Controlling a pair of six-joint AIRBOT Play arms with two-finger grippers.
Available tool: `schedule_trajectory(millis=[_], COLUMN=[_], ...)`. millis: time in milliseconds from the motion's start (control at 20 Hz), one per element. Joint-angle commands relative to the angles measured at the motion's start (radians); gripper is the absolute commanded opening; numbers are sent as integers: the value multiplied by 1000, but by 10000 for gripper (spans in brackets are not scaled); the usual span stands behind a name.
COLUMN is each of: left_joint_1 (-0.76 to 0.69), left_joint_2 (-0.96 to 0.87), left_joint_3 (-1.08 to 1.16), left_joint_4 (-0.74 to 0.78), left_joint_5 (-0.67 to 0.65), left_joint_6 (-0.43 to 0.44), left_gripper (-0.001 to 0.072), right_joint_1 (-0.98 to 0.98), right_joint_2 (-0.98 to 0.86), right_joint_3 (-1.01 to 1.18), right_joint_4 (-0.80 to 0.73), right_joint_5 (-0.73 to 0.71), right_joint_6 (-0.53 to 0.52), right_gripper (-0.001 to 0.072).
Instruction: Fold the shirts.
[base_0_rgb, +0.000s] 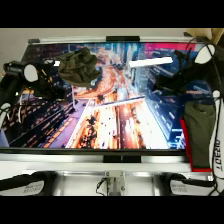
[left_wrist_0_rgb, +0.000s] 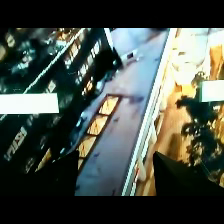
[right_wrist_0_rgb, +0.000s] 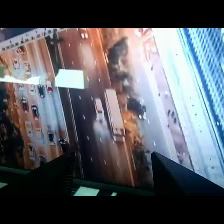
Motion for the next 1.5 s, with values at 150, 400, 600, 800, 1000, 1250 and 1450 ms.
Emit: schedule_trajectory(millis=[150,400,600,800,1000,1250,1450], left_joint_1=[0,0,0,0,0,0,2], left_joint_2=[-1,-1,-1,-1,-2,-2,-34], left_joint_3=[0,0,0,0,-3,-3,-2], left_joint_4=[0,0,0,0,-25,-124,-123], left_joint_5=[0,0,0,0,98,428,686], left_joint_6=[0,0,0,0,-53,-236,-243], left_gripper=[555,555,555,555,555,556,555], right_joint_1=[0,1,0,0,-1,1,1], right_joint_2=[0,0,0,0,0,0,0], right_joint_3=[0,0,0,0,0,0,0], right_joint_4=[0,0,0,0,-8,-8,-8], right_joint_5=[0,0,0,-1,-121,-85,-98], right_joint_6=[0,0,0,0,-6,-141,-176], right_gripper=[585,585,585,585,585,585,585])
